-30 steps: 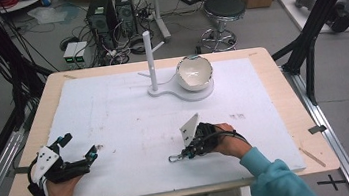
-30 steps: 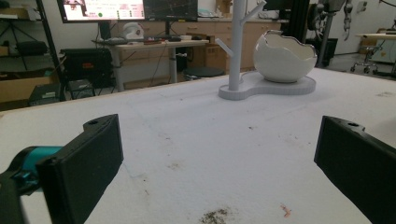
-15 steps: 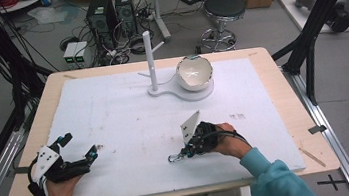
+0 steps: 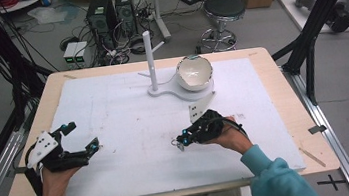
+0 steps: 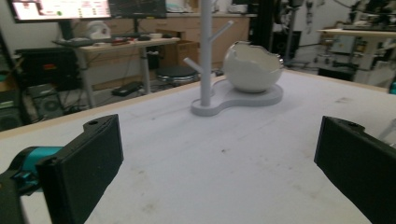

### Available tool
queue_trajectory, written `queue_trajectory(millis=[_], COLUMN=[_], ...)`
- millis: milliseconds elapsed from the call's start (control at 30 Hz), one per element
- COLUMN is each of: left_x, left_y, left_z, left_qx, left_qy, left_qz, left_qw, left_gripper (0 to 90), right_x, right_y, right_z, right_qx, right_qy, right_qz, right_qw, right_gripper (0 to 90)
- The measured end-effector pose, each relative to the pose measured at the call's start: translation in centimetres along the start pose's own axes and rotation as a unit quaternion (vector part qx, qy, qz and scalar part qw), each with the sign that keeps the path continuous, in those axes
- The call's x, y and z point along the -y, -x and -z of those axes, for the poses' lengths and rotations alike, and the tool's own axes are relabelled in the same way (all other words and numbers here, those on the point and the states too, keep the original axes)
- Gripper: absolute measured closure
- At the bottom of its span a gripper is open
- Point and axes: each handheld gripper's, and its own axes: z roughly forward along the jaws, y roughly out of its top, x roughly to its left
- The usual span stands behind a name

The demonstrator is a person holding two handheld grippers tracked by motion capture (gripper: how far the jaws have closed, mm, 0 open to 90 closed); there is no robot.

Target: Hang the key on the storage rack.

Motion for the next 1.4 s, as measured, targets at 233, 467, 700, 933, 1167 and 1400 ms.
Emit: queue_trajectory(millis=[233,467,700,933,1167,1400], left_x=[-3.0,-6.5,-9.0,-11.2,-12.1,-12.3], left_y=[0.0,0.0,-0.1,0.6,2.0,3.5], left_z=[-1.5,-3.9,-6.0,-8.7,-11.1,-13.0], left_qx=[0.077,0.155,0.205,0.248,0.29,0.324], left_qy=[-0.021,-0.046,-0.065,-0.081,-0.099,-0.106], left_qz=[-0.006,-0.007,-0.016,-0.029,-0.035,-0.032], left_qw=[0.9968,0.9868,0.9764,0.9648,0.9514,0.9397], left_gripper=[1.7,1.7,1.7,1.7,1.8,1.8], right_x=[-0.5,-1.9,-3.3,-4.9,-5.5,-6.2], right_y=[0.3,0.7,1.3,1.9,2.5,3.0], right_z=[0.9,2.6,3.9,4.7,4.7,4.7], right_qx=[-0.011,-0.019,-0.025,-0.015,-0.016,-0.018], right_qy=[0.055,0.124,0.155,0.167,0.181,0.196], right_qz=[-0.016,-0.025,-0.017,-0.008,-0.013,-0.004], right_qw=[0.9983,0.9918,0.9874,0.9857,0.9833,0.9804], right_gripper=[89.3,89.2,89.2,89.2,89.3,89.2])
